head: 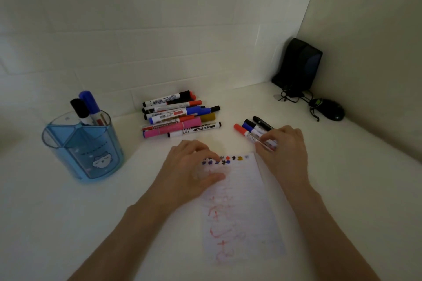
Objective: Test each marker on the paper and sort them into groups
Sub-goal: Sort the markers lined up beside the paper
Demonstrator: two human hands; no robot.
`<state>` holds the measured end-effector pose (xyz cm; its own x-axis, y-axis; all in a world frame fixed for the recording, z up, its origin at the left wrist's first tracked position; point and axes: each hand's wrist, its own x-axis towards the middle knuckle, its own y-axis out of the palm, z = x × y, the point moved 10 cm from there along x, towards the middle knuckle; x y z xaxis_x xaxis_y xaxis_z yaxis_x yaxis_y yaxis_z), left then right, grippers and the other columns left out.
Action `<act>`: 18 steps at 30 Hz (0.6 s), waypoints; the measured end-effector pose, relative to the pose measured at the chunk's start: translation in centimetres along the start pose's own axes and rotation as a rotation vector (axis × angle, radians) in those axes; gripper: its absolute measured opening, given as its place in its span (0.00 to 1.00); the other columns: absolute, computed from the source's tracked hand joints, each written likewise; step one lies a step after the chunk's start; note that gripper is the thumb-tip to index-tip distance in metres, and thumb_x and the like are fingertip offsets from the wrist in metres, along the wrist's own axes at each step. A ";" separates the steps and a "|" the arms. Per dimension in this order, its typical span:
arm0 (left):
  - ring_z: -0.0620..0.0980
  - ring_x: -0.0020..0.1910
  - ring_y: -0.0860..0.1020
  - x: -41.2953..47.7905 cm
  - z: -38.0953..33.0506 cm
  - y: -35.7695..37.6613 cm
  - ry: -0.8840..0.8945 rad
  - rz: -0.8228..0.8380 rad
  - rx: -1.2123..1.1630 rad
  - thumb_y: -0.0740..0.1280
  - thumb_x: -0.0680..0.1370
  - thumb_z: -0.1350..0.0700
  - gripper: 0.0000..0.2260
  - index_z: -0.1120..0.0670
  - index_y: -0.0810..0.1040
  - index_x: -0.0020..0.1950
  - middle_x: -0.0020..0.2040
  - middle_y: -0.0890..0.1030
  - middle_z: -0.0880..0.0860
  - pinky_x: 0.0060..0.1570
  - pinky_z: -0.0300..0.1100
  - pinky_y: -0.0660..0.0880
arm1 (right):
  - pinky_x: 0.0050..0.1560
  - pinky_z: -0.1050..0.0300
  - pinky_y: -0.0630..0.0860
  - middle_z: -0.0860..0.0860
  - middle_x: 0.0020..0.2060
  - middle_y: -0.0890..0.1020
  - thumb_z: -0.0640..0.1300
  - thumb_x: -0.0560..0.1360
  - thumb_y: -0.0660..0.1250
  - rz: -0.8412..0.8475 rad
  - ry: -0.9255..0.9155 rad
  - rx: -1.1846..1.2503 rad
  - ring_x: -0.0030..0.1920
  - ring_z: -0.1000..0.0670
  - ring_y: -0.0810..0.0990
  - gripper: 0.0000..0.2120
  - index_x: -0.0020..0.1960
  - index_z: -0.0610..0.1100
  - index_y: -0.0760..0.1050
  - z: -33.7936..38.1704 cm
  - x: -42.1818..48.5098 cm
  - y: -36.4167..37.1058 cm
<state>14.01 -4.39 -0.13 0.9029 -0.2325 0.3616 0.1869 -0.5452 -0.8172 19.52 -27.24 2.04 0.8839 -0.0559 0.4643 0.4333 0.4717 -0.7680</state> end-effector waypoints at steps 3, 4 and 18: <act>0.43 0.60 0.70 -0.2 0.0 0.2 0.027 0.028 0.023 0.65 0.73 0.31 0.18 0.40 0.83 0.54 0.57 0.76 0.40 0.59 0.43 0.67 | 0.47 0.52 0.70 0.46 0.45 0.78 0.38 0.72 0.78 -0.026 -0.011 -0.045 0.49 0.44 0.72 0.10 0.52 0.41 0.85 0.4 -0.1 -0.1; 0.43 0.61 0.70 -0.3 0.2 0.3 0.022 0.044 0.040 0.66 0.74 0.33 0.16 0.40 0.82 0.54 0.57 0.76 0.39 0.60 0.43 0.66 | 0.47 0.52 0.69 0.45 0.46 0.78 0.36 0.71 0.77 -0.036 -0.023 -0.048 0.49 0.43 0.73 0.11 0.53 0.41 0.85 0.6 -0.1 -0.1; 0.56 0.68 0.69 -0.6 3.5 -3.8 -0.267 -0.141 0.366 0.64 0.79 0.60 0.20 0.55 0.74 0.72 0.68 0.76 0.54 0.68 0.52 0.65 | 0.58 0.45 0.75 0.44 0.52 0.80 0.38 0.75 0.74 0.003 -0.099 0.042 0.56 0.43 0.76 0.13 0.59 0.40 0.84 3.1 -0.9 1.5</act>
<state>14.09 0.64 1.19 0.9179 0.0648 0.3914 0.3956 -0.2253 -0.8904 18.81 -23.70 1.83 0.8625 0.0319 0.5050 0.4211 0.5082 -0.7513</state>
